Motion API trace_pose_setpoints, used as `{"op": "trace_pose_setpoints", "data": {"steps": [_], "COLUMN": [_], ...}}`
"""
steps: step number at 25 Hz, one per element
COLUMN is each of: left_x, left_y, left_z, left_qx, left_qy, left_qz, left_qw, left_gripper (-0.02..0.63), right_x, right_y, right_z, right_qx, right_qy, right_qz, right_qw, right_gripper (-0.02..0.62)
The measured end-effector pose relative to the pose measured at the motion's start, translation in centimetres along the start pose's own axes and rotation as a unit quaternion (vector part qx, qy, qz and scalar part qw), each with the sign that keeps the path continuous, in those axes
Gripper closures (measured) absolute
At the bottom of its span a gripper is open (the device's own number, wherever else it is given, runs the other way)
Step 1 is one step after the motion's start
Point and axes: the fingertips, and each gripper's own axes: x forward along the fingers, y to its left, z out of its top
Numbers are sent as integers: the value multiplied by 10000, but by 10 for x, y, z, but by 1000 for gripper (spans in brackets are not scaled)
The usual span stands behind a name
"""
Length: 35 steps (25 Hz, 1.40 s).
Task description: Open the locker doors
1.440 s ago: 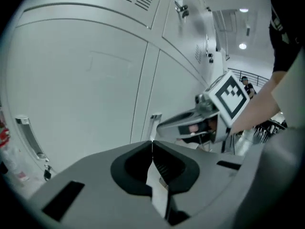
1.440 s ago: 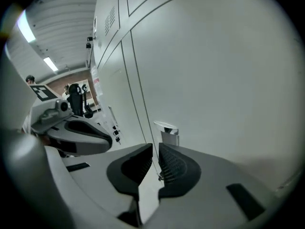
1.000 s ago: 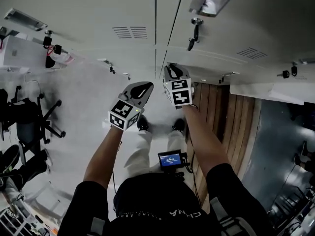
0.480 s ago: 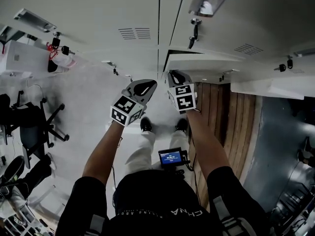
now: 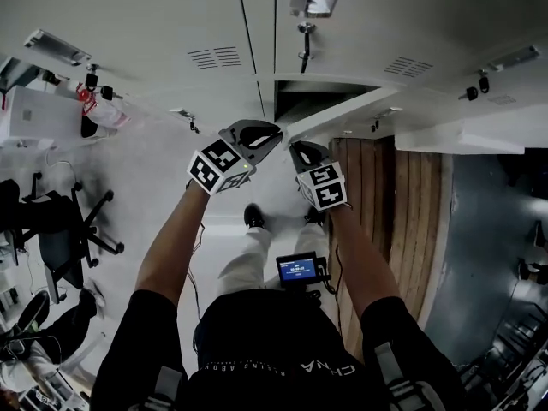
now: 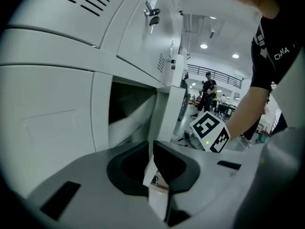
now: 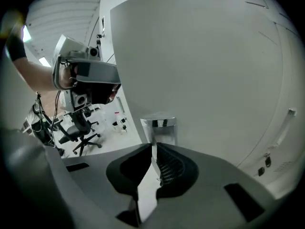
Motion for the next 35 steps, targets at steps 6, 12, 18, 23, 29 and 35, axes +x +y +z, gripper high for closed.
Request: {"op": "trace_pose_setpoints", "data": {"steps": [6,12,18,23,29,35], "left_x": [6,13,27,46,77,108], "left_y": [-27,-62,-107,-141,-184,-226], "left_z": [0,-3,-3,8,27,44], "left_qx": [378,605,737,682,827,1006], "left_qy": [259,471,542,414,404,434], "left_qz": [-376,-835,-1265,-1505,-1905,-2246], "left_qw": [9982,9936,9877,9854,9774,9683], "left_gripper": [583,583,583,583,583,583], "right_x": [-18,-48,-96,-137,-174,-207], "right_y": [2,3,9,15,15,-8], "right_z": [-15,-30,-41,-60,-56,-56], "right_qx": [83,370,674,753,752,994], "right_qy": [103,182,97,121,-95,-260], "right_qz": [-37,-315,-438,-492,-768,-1123], "right_qw": [9999,9987,9967,9959,9942,9884], "right_gripper": [545,545,545,558,560,560]}}
